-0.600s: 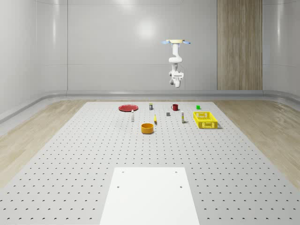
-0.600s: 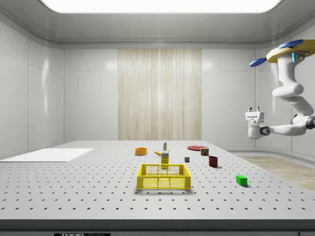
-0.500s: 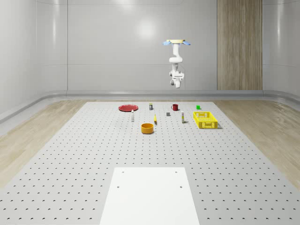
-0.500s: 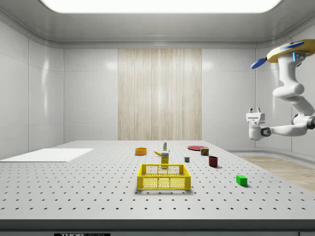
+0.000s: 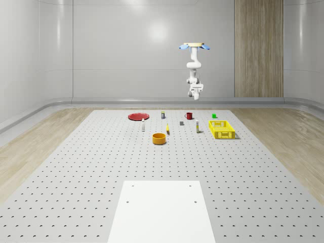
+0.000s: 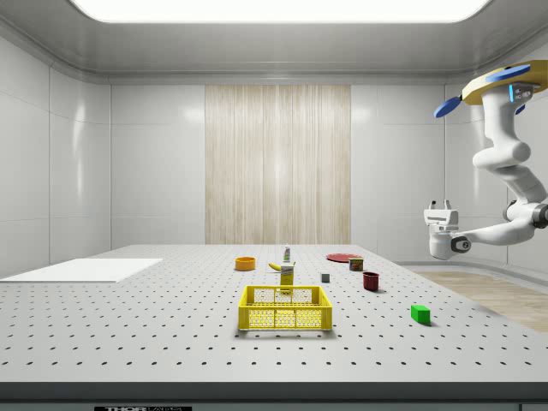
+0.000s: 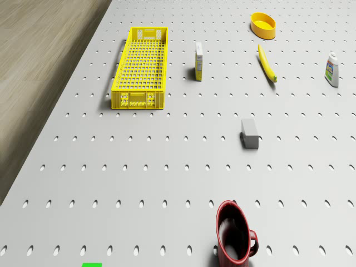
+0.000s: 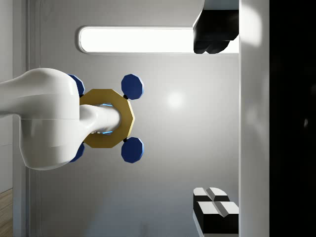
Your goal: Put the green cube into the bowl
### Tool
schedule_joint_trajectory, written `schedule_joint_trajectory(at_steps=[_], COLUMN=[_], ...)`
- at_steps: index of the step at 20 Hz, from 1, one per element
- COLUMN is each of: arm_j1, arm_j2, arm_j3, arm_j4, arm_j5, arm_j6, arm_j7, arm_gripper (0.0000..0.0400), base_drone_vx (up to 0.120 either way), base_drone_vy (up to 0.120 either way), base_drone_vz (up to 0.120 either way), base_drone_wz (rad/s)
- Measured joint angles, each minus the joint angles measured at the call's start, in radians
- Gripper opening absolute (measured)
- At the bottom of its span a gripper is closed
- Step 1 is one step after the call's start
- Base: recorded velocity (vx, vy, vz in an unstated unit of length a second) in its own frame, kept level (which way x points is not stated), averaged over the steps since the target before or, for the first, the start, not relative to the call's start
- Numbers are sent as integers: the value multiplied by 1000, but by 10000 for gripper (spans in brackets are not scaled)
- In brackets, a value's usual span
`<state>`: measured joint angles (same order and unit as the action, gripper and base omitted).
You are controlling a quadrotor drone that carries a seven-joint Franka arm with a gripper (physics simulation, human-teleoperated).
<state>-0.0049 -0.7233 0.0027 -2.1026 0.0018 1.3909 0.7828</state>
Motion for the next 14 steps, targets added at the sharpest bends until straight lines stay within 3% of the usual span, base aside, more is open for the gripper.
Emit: schedule_joint_trajectory(at_steps=[6, 14], arm_j1=[-1, -2], arm_j2=[18, 20], arm_j3=[1, 1], arm_j4=[47, 60], arm_j5=[0, 1], arm_j6=[-25, -28], arm_j7=[0, -1], arm_gripper=[400, 400], base_drone_vx=[120, 120], base_drone_vy=[120, 120], base_drone_vz=[0, 0], base_drone_wz=[0, 0])
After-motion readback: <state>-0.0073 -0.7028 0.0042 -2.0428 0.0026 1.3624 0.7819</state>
